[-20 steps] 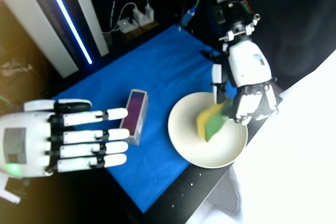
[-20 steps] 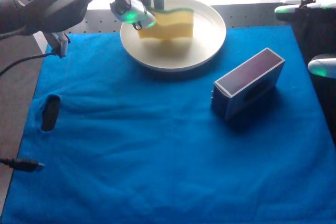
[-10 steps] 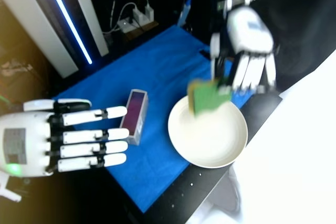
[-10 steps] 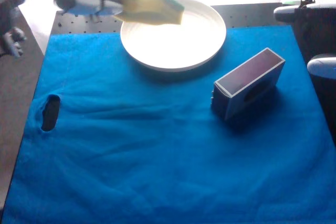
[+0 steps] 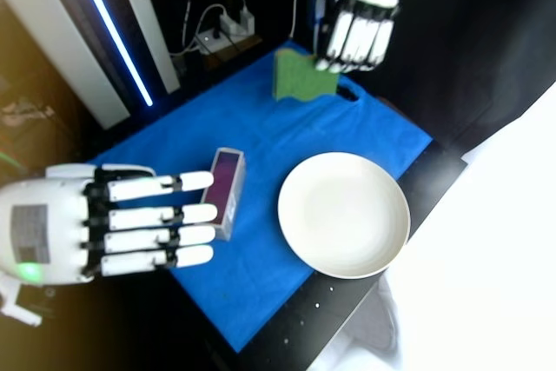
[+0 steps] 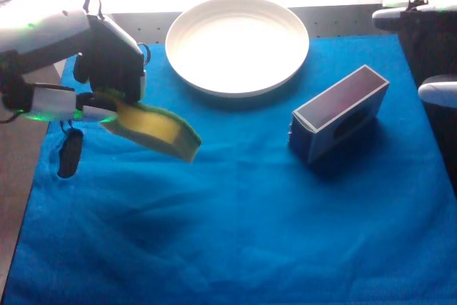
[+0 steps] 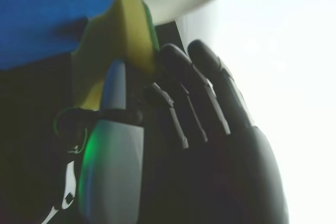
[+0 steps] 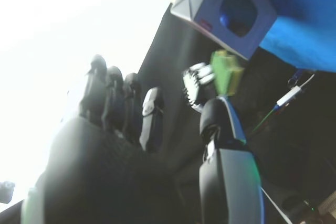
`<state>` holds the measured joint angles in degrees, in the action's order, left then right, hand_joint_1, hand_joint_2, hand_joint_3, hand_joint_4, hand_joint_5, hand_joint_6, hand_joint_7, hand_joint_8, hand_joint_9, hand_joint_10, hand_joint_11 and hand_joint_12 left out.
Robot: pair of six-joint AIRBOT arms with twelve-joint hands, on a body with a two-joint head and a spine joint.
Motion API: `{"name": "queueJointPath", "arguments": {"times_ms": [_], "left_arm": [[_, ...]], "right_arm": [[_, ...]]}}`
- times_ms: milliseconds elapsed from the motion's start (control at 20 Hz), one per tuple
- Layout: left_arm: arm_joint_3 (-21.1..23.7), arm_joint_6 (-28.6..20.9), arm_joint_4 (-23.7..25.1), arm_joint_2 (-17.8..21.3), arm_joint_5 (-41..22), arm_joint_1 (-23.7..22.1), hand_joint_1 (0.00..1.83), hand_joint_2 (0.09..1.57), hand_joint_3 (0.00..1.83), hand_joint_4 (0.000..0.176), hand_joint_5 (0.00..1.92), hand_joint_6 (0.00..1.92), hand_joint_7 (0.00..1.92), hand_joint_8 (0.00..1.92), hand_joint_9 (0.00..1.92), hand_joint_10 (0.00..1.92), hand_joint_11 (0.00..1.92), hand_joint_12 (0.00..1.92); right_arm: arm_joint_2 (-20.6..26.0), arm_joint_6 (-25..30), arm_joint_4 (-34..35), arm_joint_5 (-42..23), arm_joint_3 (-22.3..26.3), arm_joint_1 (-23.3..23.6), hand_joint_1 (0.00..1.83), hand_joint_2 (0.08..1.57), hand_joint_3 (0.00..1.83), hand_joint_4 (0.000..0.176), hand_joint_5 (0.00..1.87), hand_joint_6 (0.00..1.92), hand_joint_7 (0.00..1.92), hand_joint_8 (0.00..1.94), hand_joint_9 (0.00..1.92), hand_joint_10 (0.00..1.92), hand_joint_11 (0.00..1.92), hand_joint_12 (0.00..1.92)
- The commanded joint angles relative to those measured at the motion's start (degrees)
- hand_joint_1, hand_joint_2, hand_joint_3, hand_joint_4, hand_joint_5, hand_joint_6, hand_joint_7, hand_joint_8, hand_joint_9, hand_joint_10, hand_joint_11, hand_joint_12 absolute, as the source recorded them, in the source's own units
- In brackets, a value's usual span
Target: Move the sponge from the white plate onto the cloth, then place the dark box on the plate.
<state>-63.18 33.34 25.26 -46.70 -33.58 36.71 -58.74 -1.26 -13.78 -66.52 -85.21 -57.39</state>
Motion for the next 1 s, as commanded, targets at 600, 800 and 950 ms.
{"name": "queueJointPath", "arguments": {"times_ms": [600, 800, 950], "left_arm": [[-2.21, -5.96, 1.86, -4.69, -0.9, 4.23, 0.91, 0.99, 0.0, 0.0, 0.55, 0.0, 0.64, 0.01, 0.54, 0.39, 0.19, 1.34], [-1.04, -5.93, -0.44, -3.88, -6.66, 4.33, 0.88, 0.95, 0.0, 0.024, 0.44, 0.0, 0.56, 0.0, 0.38, 0.57, 0.08, 1.4], [0.78, -3.27, -3.86, -1.87, -11.14, 5.07, 0.8, 0.95, 0.0, 0.02, 0.36, 0.0, 0.44, 0.0, 0.4, 0.2, 0.02, 1.16]], "right_arm": [[0.18, 0.57, 1.89, -6.2, -0.12, 0.77, 0.65, 1.01, 0.0, 0.141, 0.31, 0.0, 0.22, 0.0, 0.13, 0.0, 0.09, 0.01], [0.08, 0.57, 0.6, -6.14, -0.73, 2.68, 0.72, 0.87, 0.0, 0.175, 0.21, 0.0, 0.17, 0.0, 0.09, 0.0, 0.09, 0.02], [-1.16, 0.57, -3.61, -2.74, -1.71, 7.69, 0.89, 0.83, 0.0, 0.17, 0.18, 0.0, 0.11, 0.0, 0.04, 0.0, 0.08, 0.02]]}}
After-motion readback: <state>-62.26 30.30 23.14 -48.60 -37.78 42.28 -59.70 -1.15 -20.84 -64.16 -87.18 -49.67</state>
